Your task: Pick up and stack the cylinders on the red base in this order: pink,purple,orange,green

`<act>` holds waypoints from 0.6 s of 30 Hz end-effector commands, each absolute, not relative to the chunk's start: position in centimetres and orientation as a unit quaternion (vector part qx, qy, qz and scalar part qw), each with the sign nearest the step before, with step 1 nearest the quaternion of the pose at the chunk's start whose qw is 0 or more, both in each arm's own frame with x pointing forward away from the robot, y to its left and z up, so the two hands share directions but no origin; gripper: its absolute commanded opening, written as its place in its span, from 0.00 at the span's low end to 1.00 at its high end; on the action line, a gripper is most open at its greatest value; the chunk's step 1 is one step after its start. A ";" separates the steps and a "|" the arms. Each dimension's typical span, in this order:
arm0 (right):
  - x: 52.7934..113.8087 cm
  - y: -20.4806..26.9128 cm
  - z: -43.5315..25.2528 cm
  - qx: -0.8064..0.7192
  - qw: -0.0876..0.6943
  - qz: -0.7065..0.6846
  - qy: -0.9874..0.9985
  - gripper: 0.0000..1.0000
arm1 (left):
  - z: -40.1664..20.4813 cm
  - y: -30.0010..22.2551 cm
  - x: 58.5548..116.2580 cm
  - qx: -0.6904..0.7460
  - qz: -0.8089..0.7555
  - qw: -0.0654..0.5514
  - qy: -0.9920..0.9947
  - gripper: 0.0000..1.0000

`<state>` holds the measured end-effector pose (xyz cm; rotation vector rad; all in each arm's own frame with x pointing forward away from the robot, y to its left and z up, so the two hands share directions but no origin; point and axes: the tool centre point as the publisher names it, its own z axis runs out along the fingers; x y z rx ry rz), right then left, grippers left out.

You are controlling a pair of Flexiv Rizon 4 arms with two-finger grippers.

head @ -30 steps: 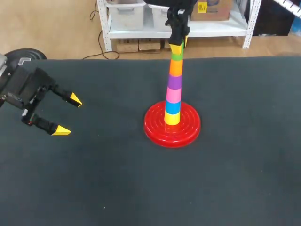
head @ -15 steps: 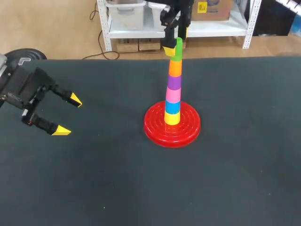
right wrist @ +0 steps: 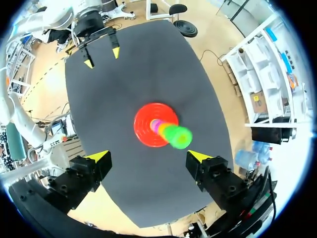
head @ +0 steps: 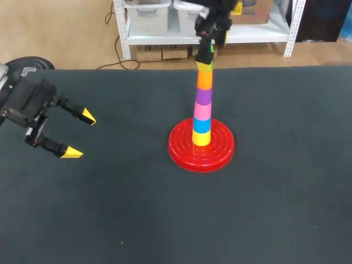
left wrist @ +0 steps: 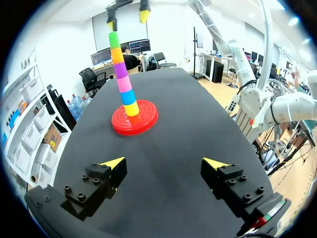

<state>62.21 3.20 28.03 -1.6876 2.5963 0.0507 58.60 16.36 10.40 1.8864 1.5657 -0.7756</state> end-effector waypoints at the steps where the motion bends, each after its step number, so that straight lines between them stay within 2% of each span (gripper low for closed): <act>1: 58.9 -0.9 26.3 -0.533 0.216 0.064 0.816 1.00 | 10.3 16.4 58.6 0.704 -0.289 0.282 0.583 1.00; 14: 55.8 -4.7 22.3 -0.493 0.323 0.085 0.803 1.00 | 10.3 16.4 58.6 0.704 -0.289 0.282 0.583 1.00; 18: 55.6 -5.2 21.9 -0.460 0.334 0.068 0.820 1.00 | 10.3 16.4 58.6 0.704 -0.289 0.282 0.583 1.00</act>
